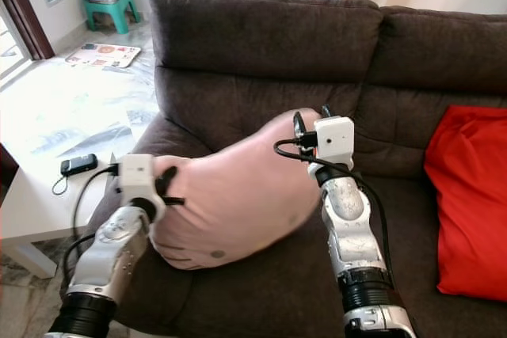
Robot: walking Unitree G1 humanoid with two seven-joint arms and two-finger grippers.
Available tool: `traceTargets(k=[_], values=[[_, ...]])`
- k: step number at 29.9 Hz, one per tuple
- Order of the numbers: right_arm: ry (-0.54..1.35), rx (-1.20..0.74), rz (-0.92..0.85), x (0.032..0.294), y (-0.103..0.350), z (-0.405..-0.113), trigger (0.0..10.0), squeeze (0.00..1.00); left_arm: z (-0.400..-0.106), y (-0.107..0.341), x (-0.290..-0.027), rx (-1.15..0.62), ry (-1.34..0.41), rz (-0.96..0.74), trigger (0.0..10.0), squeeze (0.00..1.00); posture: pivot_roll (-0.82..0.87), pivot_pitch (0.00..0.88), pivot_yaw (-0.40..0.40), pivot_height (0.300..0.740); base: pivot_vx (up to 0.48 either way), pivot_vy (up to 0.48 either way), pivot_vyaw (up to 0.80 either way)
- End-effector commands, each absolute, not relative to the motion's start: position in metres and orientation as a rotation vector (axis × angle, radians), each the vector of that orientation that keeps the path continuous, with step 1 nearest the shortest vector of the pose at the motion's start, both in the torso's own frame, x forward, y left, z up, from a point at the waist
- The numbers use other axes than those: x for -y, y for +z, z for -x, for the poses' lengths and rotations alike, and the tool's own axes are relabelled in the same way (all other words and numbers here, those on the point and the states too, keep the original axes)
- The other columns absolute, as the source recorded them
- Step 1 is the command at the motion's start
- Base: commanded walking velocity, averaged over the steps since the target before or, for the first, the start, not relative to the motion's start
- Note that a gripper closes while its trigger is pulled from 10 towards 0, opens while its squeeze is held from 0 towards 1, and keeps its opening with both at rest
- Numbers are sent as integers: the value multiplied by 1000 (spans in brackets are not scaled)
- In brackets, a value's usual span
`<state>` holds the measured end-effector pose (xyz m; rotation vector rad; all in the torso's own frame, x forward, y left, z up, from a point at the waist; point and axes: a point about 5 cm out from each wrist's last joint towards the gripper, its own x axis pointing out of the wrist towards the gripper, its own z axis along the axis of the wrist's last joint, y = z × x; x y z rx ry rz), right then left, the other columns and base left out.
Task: Move the pillow to the sofa from floor
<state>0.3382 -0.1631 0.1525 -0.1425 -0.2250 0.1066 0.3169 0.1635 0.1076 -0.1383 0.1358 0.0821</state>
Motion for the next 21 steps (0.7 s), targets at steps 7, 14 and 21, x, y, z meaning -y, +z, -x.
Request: traceTargets(k=[7,14,21], values=[[112,234,128,158,154,-336,10000,0,-314,98,-190,-147,281,206,10000,0,1,5,-58,740,0,0,0],[112,235,125,157,154,-336,10000,0,-322,98,-151,-175,0,192,10000,0,-3,3,-55,740,0,0,0],[109,236,118,154,154,-335,10000,0,-330,104,-133,-156,-81,242,10000,0,-7,3,-53,740,0,0,0]])
